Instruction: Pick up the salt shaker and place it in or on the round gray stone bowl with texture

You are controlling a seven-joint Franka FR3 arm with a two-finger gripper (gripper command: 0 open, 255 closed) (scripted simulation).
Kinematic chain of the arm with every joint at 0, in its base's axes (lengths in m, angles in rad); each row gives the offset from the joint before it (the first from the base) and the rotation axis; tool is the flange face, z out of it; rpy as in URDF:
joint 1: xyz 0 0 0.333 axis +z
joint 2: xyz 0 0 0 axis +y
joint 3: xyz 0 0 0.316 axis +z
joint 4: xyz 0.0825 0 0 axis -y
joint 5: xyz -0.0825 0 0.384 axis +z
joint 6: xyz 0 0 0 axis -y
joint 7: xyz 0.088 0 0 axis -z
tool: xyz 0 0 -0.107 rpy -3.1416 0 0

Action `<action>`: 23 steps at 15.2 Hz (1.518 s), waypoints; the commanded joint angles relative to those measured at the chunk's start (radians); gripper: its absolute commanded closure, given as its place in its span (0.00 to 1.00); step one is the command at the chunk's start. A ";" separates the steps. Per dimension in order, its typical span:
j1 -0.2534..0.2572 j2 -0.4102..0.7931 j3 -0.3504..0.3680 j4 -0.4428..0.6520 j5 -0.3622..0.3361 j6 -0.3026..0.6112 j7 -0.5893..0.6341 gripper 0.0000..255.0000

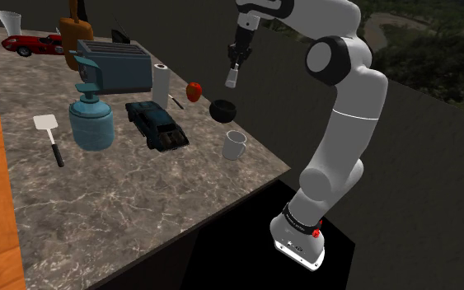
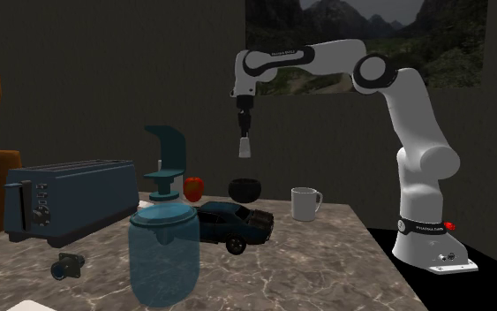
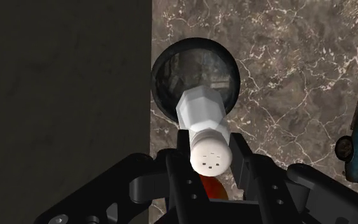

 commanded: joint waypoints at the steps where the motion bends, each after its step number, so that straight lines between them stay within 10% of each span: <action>1: 0.001 -0.005 0.000 -0.032 -0.001 0.028 0.000 1.00; 23: 0.005 -0.017 0.002 -0.289 -0.001 0.273 0.001 1.00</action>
